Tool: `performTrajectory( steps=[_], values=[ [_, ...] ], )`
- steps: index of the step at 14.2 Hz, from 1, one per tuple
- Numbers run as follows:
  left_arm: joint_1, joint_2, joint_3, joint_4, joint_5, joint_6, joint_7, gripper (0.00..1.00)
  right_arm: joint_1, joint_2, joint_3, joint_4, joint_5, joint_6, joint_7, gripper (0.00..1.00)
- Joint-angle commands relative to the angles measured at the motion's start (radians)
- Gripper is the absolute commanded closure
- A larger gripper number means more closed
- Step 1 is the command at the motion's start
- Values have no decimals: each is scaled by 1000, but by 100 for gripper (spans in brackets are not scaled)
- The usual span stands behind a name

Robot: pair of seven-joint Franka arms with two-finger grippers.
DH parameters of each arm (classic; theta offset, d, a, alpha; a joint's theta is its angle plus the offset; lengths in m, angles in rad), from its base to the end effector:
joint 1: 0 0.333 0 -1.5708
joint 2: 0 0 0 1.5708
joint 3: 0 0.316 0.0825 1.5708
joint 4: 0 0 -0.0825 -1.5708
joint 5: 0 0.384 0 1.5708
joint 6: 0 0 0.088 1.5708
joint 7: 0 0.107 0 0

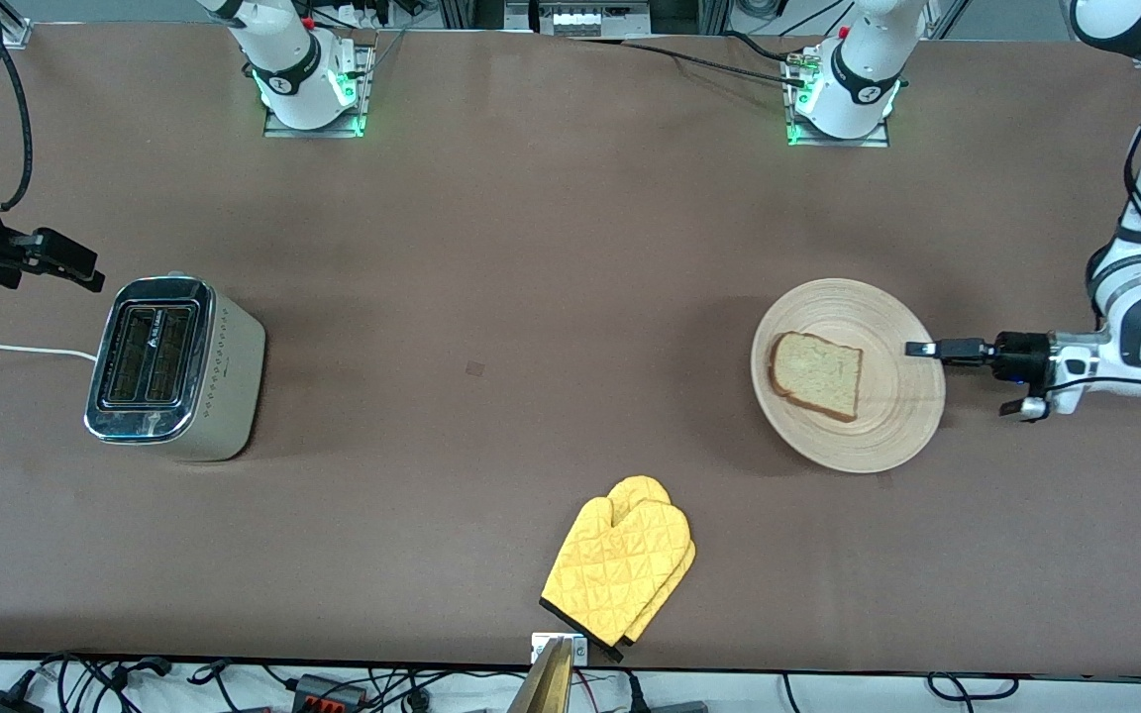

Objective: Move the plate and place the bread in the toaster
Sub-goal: 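Slide the plate with the left gripper toward the table's middle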

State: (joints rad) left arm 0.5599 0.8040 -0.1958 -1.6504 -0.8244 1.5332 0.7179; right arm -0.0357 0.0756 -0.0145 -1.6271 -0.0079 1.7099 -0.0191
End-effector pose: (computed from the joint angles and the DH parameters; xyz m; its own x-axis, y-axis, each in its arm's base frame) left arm 0.5813 0.1445 0.1549 0.9708 -0.1134 -0.2113 0.1642 -0.3280 0.9303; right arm 0.5857 -0.0299 0.5668 0.9995 -0.0300 0.0070 -0.0300 -0.9995 0.0091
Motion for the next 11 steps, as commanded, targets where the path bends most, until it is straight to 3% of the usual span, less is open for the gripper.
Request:
performTrajectory(
  steps=[1,3,6,11],
  values=[
    [-99,-29,-5,21,-58,46,-114,99,-4,24,2,15,2,23,-8,0],
    [-188,-37,-4,78,-59,86,-263,99,-3,27,1,15,0,31,-1,0],
    [-316,-63,-7,83,-61,203,-357,99,-6,1,-1,16,2,20,7,0],
    [-514,-57,-17,103,-212,291,-405,99,-10,1,-18,16,57,28,7,0]
  ],
)
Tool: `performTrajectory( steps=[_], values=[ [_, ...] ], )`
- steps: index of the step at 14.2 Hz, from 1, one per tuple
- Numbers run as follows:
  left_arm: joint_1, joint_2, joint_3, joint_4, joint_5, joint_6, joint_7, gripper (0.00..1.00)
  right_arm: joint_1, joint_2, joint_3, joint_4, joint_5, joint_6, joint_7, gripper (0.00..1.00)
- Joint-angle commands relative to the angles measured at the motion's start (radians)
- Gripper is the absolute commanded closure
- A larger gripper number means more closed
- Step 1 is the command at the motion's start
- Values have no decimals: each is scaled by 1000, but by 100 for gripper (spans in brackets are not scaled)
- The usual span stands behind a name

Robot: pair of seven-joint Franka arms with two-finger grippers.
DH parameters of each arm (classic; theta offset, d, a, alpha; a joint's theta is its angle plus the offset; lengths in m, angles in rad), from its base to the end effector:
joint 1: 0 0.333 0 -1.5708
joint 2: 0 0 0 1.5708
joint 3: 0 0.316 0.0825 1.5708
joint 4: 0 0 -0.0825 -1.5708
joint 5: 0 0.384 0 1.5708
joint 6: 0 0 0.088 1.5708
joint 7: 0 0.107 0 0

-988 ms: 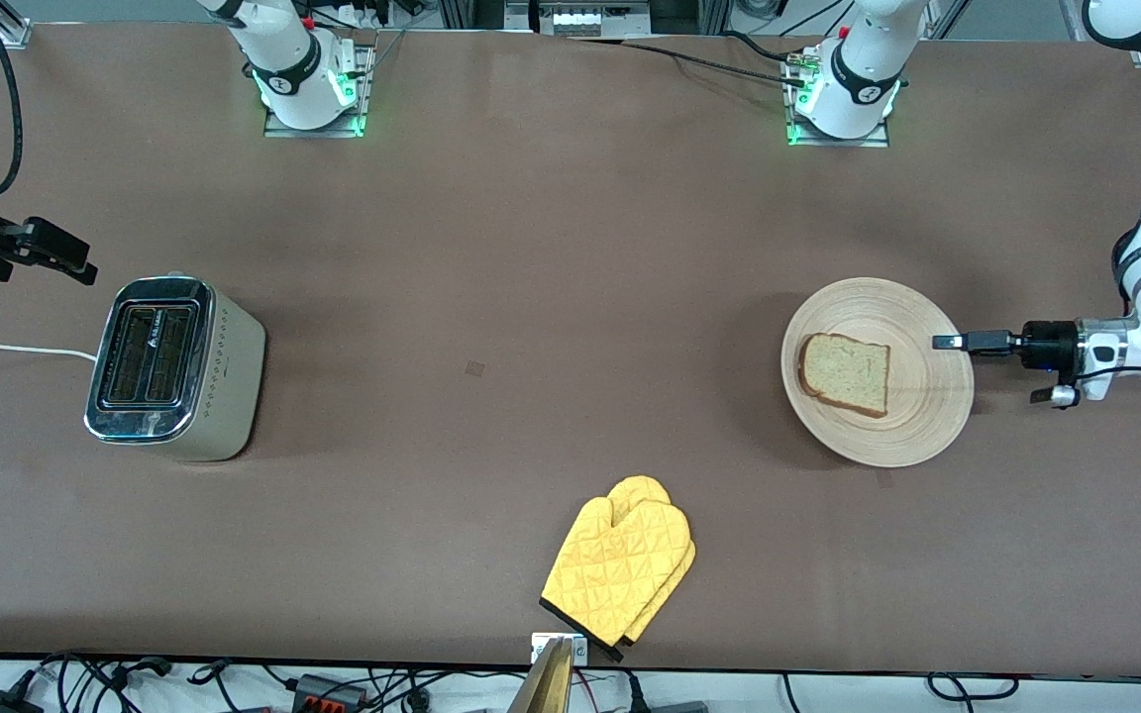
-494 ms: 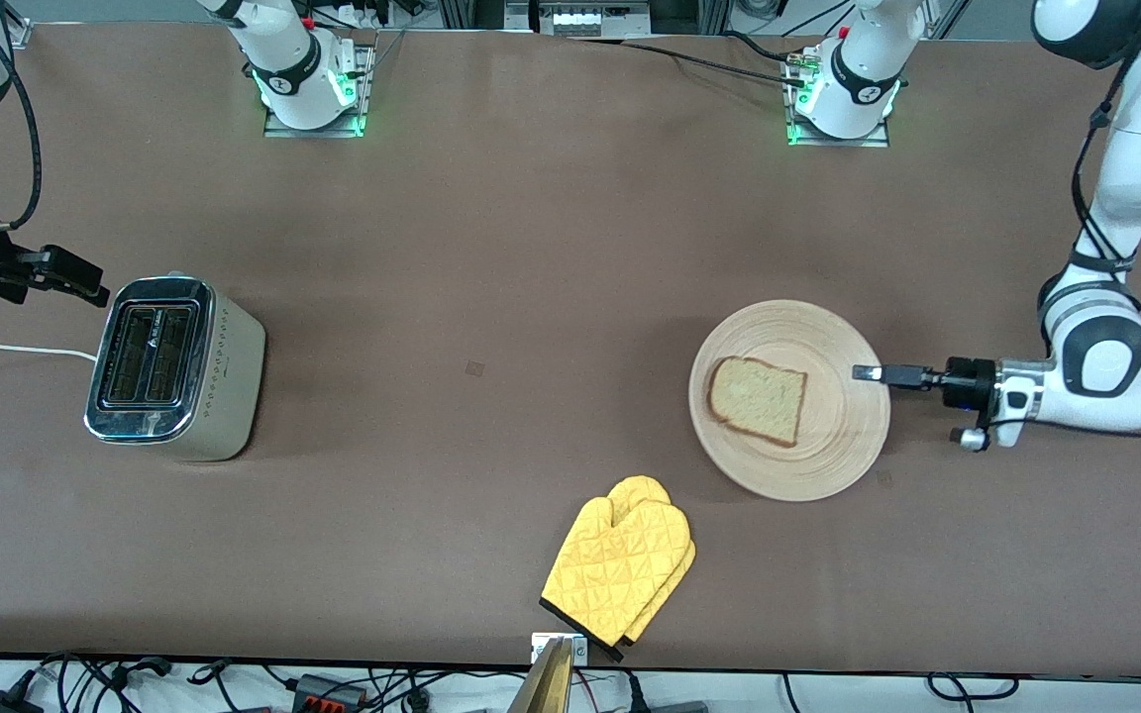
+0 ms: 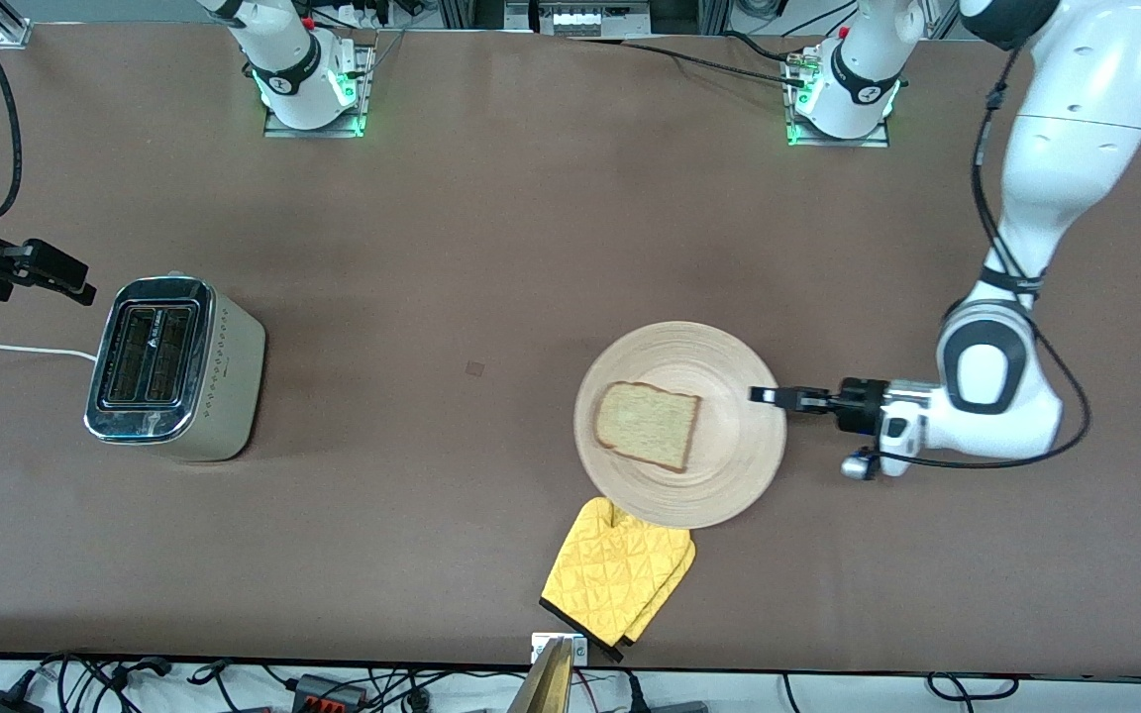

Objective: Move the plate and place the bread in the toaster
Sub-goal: 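Slide the plate with the left gripper toward the table's middle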

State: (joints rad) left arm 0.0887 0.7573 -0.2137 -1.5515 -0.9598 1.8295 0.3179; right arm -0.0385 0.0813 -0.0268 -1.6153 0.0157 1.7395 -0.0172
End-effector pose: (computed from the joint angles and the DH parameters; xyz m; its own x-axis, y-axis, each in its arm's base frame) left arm 0.6629 -0.1292 0.2173 0.9451 -0.0905 -0.3139 0.2264 -0.5114 0.8290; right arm 0.5906 -0.0366 0.5718 0.9978 -0.0505 0.0431 -0.0500 -0.9987 -0.0127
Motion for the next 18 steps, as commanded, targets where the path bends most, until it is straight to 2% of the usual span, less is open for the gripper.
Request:
performTrajectory(
  steps=[1,4,8,10,13,18],
  values=[
    [-82,-9,2,2,-101,-6,-5,99,-8,2,-5,5,35,0,3,0],
    [-182,-7,0,4,-137,72,-5,99,-12,3,-12,5,44,0,-9,0],
    [-289,25,0,5,-269,125,-8,99,-12,9,-10,5,41,-3,-10,0],
    [-348,33,7,5,-272,158,-13,99,-12,8,-9,3,40,-21,-21,0],
    [-420,42,10,5,-269,282,-13,99,-3,6,-1,3,29,-52,-13,0],
    [-454,92,8,36,-278,355,-10,100,-9,12,-2,5,3,-54,-13,0]
  ],
)
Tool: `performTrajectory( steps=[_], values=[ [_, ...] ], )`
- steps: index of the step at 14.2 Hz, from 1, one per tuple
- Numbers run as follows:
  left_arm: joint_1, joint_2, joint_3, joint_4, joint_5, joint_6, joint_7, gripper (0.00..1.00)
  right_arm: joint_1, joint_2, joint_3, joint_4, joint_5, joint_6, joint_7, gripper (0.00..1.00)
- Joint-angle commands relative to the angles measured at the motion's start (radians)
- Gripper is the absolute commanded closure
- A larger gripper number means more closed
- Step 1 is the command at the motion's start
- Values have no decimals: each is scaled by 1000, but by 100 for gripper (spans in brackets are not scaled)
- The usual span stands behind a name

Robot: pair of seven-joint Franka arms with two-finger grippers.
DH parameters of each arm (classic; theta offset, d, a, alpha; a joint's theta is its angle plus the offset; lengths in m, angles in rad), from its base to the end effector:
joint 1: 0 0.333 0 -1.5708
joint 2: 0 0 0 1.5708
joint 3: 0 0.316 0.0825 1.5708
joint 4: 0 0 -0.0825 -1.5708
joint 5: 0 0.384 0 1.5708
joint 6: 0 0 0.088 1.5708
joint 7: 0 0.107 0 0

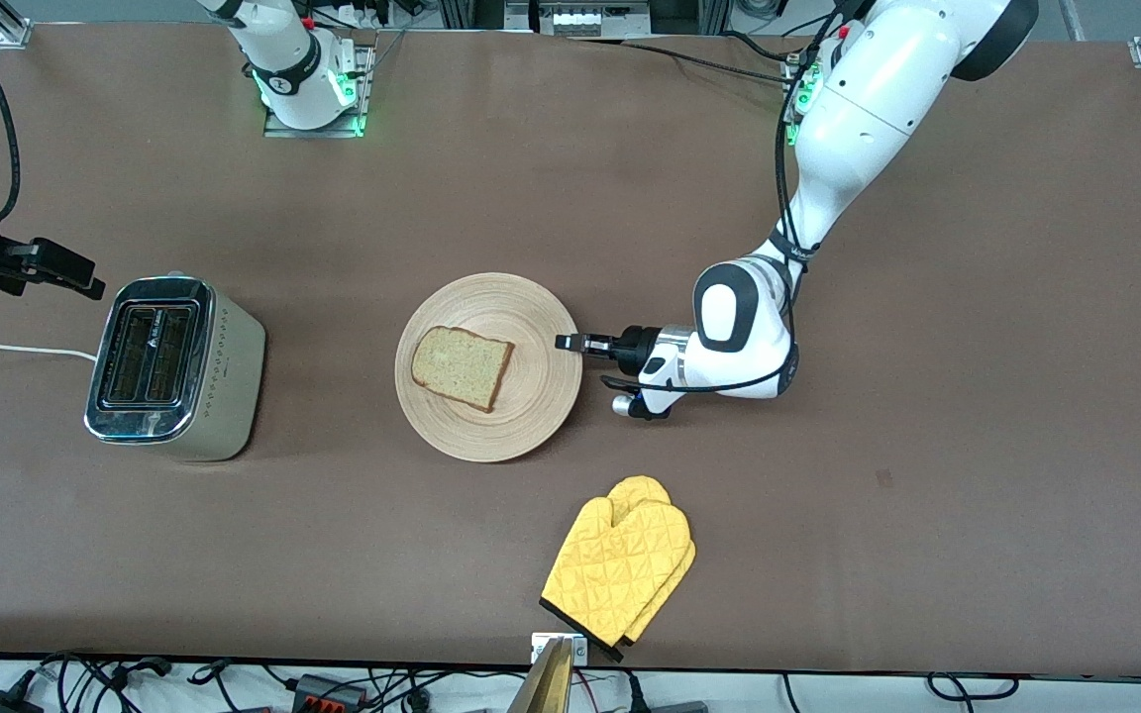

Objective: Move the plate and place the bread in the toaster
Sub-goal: 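Slide the plate with the left gripper toward the table's middle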

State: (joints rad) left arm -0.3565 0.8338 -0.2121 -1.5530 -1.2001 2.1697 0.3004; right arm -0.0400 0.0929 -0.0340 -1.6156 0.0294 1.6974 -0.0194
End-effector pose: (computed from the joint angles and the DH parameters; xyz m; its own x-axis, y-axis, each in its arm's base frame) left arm 0.5804 -0.3882 0.1702 0.9466 -0.1161 -0.3007 0.1947 -0.5375 0.8205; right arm 0.5886 -0.0400 0.5611 0.9983 -0.0582 -0.0106 -0.0584 -0.9979 -0.0262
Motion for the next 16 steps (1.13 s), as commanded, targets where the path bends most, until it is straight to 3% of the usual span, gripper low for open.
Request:
performTrajectory(
  steps=[1,5,6,7,9,10,13,16],
  values=[
    [-12,33,2,47,-39,40,8,99,-9,4,5,3,-11,-7,-13,0],
    [-32,80,0,93,-104,68,17,97,-4,13,5,-1,-5,-15,-13,0],
    [-30,80,0,93,-105,67,5,84,-4,13,5,-1,-6,-16,-13,0],
    [-30,85,2,93,-102,67,6,52,-4,13,5,-1,-8,-15,-13,0],
    [-29,77,8,93,-85,65,11,32,-6,13,5,-6,-11,-15,-13,0],
    [-24,73,11,91,-67,64,17,0,-8,13,5,-7,-13,-13,-13,0],
    [14,56,14,80,16,41,13,0,-8,13,5,-7,-13,-15,-2,0],
    [91,41,28,80,153,-69,11,0,-8,16,5,-12,-11,-18,1,0]
  ],
)
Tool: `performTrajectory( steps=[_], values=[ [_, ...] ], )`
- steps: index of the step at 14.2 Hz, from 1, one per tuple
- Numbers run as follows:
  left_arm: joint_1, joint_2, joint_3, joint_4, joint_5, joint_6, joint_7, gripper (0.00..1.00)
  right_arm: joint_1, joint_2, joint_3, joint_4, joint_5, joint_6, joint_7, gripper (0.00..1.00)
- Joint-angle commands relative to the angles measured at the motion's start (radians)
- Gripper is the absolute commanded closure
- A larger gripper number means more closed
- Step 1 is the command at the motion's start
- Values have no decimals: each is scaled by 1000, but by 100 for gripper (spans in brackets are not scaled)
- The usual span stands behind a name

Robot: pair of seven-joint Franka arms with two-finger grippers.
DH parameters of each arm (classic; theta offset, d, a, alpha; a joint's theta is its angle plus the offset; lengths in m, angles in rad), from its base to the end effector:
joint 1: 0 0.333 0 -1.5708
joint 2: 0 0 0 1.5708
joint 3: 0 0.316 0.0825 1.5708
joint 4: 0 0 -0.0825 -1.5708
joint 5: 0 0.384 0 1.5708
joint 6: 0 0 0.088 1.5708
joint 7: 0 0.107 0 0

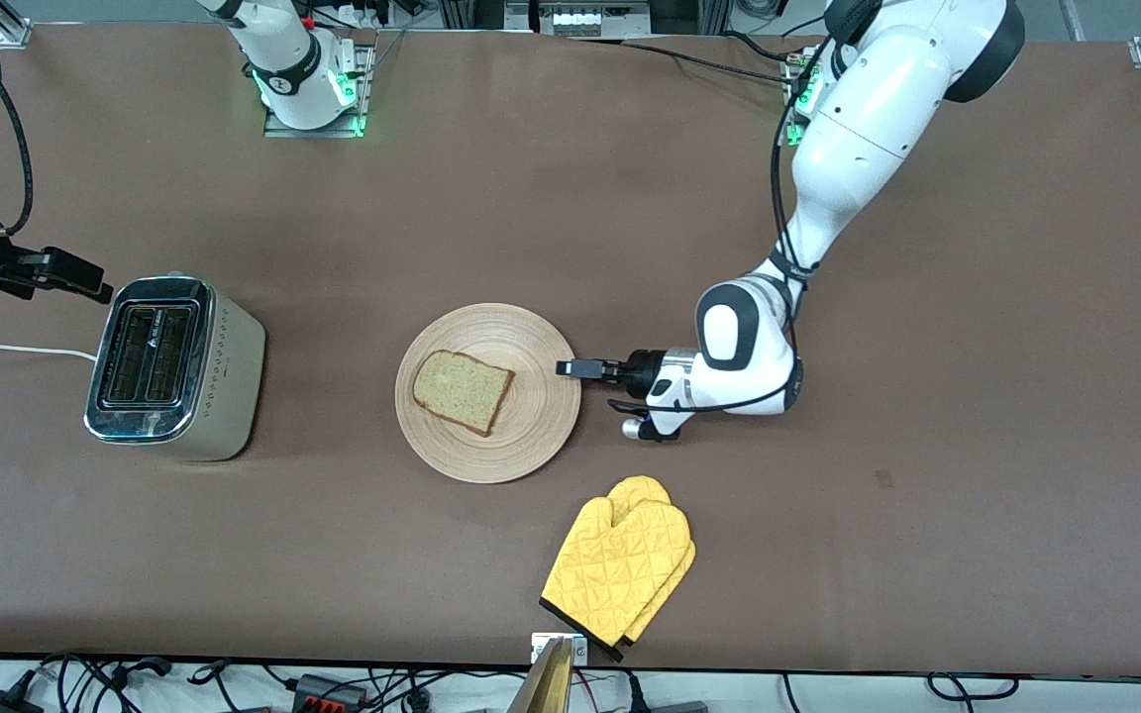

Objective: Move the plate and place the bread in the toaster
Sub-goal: 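Slide the plate with the left gripper toward the table's middle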

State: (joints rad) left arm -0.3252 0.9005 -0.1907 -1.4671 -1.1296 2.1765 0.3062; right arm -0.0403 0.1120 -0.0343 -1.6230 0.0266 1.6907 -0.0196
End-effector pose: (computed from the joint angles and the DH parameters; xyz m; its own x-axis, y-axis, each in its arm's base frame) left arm 0.6142 -0.3606 0.1546 0.9632 -0.0950 -0.2515 0.1547 -0.5692 0.8075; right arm 0.5914 -0.0407 0.5457 0.9974 -0.0580 -0.0438 -0.0591 -0.9980 -0.0233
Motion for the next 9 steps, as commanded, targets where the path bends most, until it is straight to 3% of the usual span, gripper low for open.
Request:
performTrajectory(
  steps=[1,6,9],
  values=[
    [89,-38,8,-5,112,-133,5,0,-6,-3,5,-6,-8,-11,1,0],
    [251,-124,10,4,382,-355,4,0,39,41,8,-15,25,7,13,0],
    [356,-187,8,5,534,-417,14,0,110,104,8,-14,73,64,111,0]
  ],
)
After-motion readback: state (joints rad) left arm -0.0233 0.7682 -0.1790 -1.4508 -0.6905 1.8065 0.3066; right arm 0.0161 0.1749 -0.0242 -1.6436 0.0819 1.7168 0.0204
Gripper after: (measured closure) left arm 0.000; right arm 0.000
